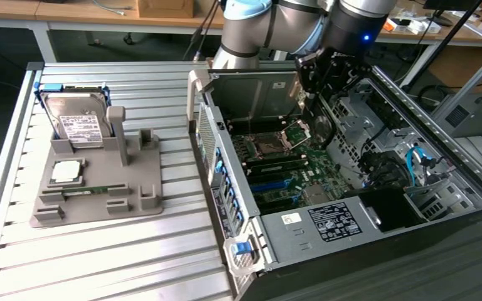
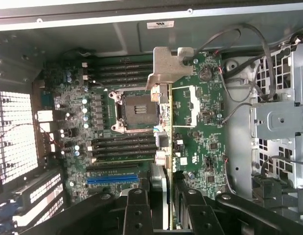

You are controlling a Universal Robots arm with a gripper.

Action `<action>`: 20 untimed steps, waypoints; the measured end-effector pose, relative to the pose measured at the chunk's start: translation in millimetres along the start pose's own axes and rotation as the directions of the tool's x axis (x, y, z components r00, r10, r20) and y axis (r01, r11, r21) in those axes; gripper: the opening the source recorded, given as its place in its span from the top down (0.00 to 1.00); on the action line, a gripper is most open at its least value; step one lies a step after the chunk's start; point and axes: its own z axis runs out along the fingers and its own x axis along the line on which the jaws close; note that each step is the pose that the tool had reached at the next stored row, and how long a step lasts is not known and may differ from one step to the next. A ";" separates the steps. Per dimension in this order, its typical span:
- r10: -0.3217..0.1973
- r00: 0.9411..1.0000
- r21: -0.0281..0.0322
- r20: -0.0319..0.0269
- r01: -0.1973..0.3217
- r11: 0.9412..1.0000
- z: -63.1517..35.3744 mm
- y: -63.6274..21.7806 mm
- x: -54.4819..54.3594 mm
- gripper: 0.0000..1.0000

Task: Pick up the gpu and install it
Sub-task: 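Pick up the gpu and move the gpu toward the slot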

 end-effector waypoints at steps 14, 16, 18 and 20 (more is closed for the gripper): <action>0.000 1.000 0.002 0.000 0.000 1.000 10.3 -0.7 -8.2 0.70; 0.000 1.000 0.003 0.000 0.000 1.000 12.3 -1.1 -9.4 0.70; 0.000 1.000 0.003 0.000 0.000 1.000 14.2 -1.6 -10.4 0.70; 0.000 1.000 0.004 0.000 0.000 1.000 16.4 -2.0 -12.2 0.70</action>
